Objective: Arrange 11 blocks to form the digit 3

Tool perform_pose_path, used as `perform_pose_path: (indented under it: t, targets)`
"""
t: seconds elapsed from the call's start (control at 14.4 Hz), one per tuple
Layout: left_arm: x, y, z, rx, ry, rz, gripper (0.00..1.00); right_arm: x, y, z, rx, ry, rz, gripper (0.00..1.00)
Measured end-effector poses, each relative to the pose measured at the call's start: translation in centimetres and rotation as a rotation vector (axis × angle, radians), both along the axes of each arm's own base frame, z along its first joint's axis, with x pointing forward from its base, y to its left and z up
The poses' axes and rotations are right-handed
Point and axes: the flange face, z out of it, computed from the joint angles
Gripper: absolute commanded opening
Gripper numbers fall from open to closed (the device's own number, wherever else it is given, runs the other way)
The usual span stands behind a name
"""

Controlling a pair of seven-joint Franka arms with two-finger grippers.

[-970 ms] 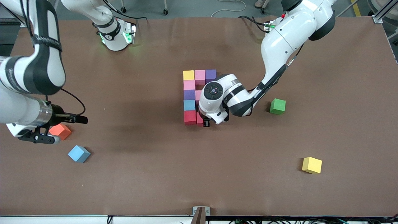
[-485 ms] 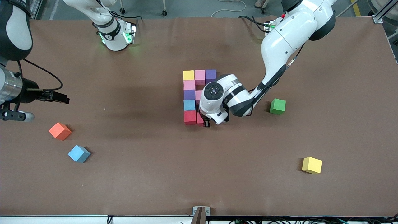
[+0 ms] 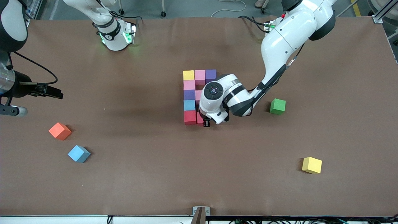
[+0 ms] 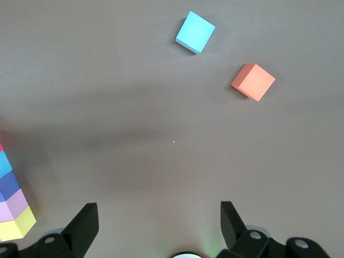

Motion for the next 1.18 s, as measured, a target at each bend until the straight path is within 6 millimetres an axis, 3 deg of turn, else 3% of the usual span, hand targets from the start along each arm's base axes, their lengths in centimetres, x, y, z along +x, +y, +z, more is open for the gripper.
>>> perform_pose_path:
  t: [0.9,1.18]
  targets:
    - [-1.0,-0.8,0.0,-0.004,0.003,-0.022,0.22,0.3,-0.1,0.3,0.012,0.002,0.065,1.00]
    - [-1.2,-1.0,0.0,-0.004,0.003,-0.025,0.38,0.3,-0.1,0.4,0.012,0.000,0.067,1.00]
